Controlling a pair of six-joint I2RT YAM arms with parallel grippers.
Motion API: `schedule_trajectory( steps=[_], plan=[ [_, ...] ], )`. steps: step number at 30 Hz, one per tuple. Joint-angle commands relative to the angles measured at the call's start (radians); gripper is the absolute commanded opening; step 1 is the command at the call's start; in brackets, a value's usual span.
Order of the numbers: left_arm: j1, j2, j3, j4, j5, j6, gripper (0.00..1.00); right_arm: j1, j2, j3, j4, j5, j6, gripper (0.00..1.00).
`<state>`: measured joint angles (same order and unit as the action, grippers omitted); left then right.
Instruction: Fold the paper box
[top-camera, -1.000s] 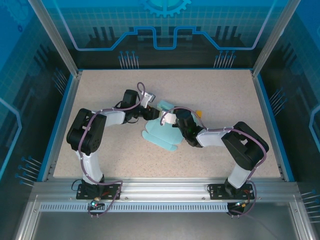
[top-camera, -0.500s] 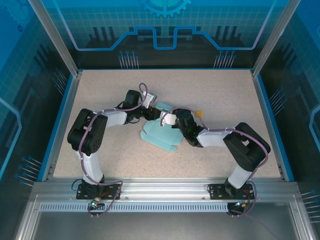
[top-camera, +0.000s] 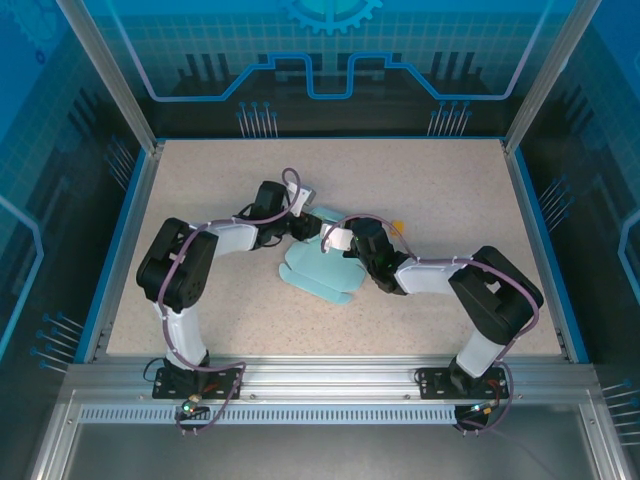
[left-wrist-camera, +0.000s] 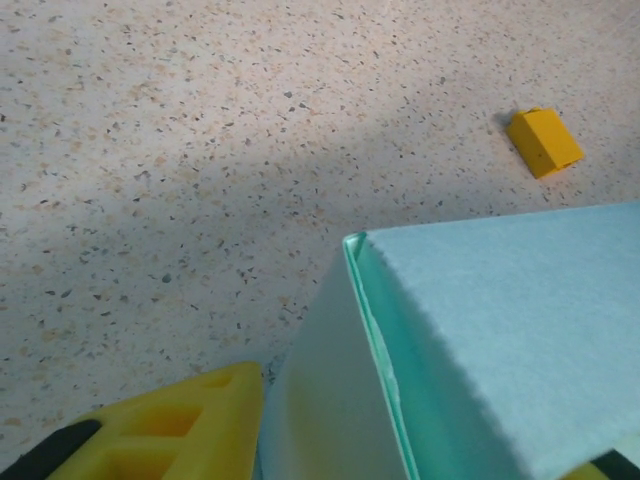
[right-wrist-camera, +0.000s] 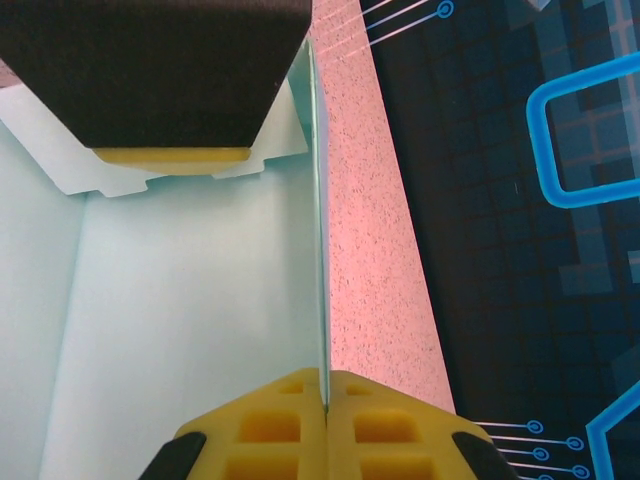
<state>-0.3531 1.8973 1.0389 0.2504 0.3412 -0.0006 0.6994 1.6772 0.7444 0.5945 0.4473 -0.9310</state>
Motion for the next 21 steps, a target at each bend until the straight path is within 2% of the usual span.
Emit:
schedule_trajectory(
  steps=[1, 8, 14, 21],
  plan=[
    [0.003, 0.000, -0.017, 0.005, -0.122, -0.021, 0.37, -0.003, -0.027, 0.006, -0.038, -0.033, 0.032, 0.00],
    [-0.016, 0.006, -0.026, 0.020, -0.263, -0.067, 0.29, -0.002, -0.045, 0.004, -0.054, -0.040, 0.061, 0.00],
    [-0.060, 0.011, -0.025, 0.033, -0.444, -0.133, 0.28, 0.005, -0.051, 0.007, -0.073, -0.041, 0.092, 0.00],
    [-0.112, 0.019, -0.010, 0.014, -0.661, -0.222, 0.22, 0.021, -0.060, 0.011, -0.096, -0.035, 0.125, 0.00]
  ],
)
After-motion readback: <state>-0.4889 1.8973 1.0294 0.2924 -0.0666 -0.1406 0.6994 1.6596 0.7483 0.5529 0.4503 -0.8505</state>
